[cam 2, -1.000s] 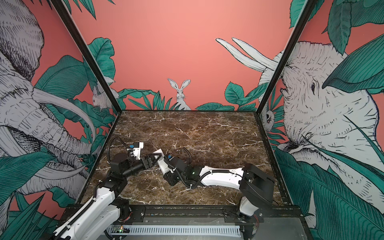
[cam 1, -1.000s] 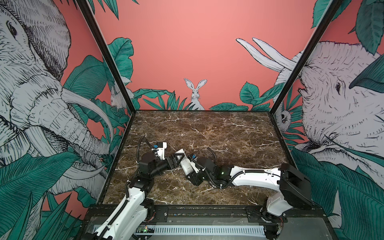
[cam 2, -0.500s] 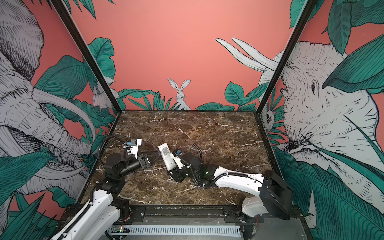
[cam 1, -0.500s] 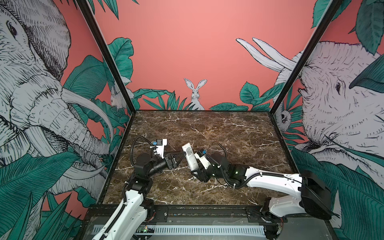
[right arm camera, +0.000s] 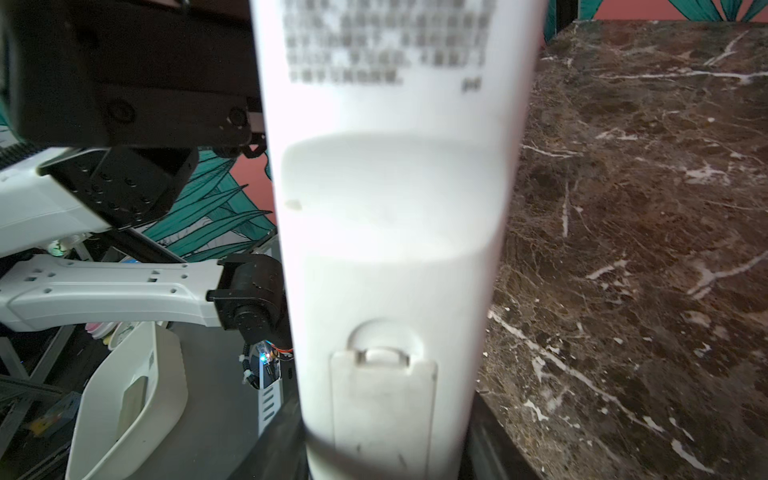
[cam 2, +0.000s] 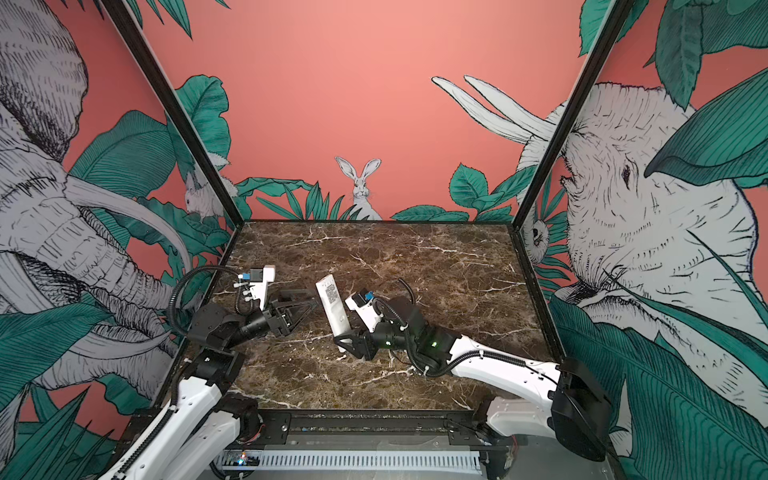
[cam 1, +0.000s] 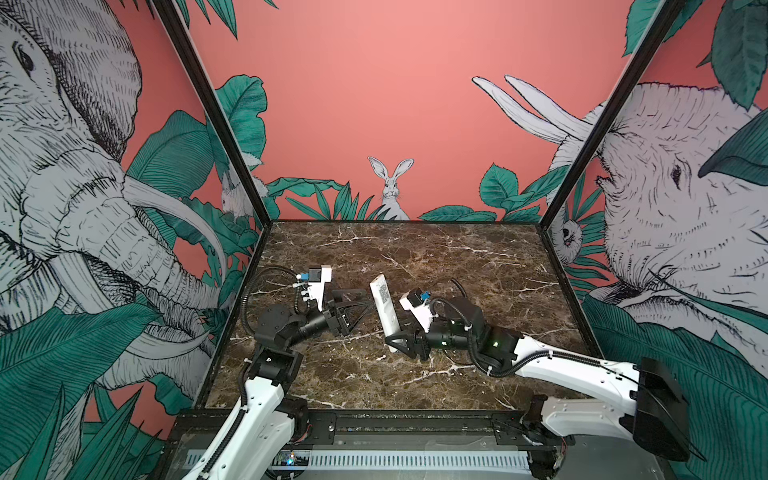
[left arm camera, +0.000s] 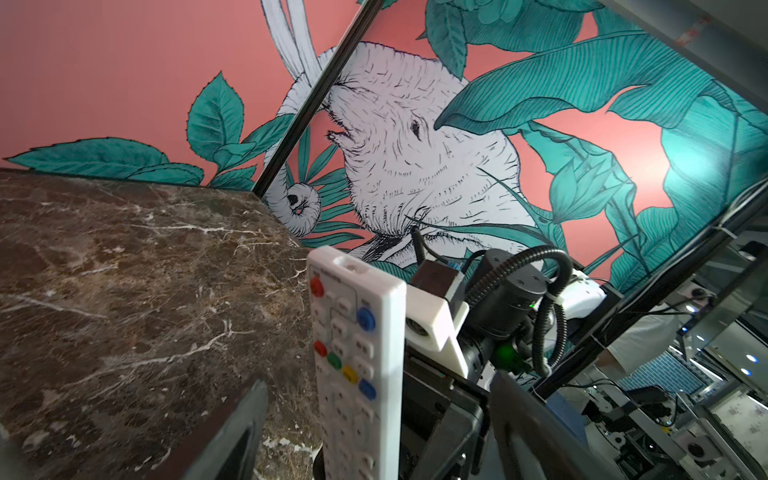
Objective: Load the batteries into the remote control
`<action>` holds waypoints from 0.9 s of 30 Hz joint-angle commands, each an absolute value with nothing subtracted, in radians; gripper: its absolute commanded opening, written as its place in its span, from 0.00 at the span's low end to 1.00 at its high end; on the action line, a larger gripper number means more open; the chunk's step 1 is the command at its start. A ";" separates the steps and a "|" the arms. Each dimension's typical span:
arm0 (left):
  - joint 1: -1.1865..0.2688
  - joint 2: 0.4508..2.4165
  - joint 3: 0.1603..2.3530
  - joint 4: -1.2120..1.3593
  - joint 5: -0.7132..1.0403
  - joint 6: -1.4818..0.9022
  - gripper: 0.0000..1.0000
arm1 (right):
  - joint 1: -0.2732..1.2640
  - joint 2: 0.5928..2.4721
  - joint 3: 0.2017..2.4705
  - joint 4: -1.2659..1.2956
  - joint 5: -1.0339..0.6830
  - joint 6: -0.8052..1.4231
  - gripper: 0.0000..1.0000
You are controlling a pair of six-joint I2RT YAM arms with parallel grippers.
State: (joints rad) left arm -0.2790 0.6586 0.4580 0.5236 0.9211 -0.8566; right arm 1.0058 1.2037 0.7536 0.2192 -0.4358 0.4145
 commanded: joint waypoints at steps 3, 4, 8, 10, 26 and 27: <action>-0.284 0.650 0.508 0.641 0.979 -0.905 0.86 | 0.996 1.170 0.755 0.371 -0.549 0.410 0.20; -0.287 0.652 0.514 0.646 0.979 -0.906 0.87 | 0.996 1.168 0.753 0.389 -0.562 0.415 0.20; -0.302 0.651 0.542 0.656 0.981 -0.900 0.87 | 0.996 1.160 0.750 0.458 -0.602 0.433 0.20; -0.315 0.659 0.555 0.662 0.981 -0.895 0.88 | 0.994 1.158 0.746 0.483 -0.614 0.440 0.20; -0.449 0.726 0.620 0.633 0.940 -0.813 0.88 | 0.995 1.181 0.713 0.665 -0.685 0.519 0.19; -0.452 0.729 0.620 0.633 0.938 -0.813 0.88 | 0.995 1.179 0.711 0.665 -0.689 0.520 0.19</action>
State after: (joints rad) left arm -0.4431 0.7303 0.5903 0.6121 0.9455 -0.8352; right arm 1.0000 1.1828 0.7109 0.5575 -0.6552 0.5114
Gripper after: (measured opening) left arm 0.883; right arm 0.501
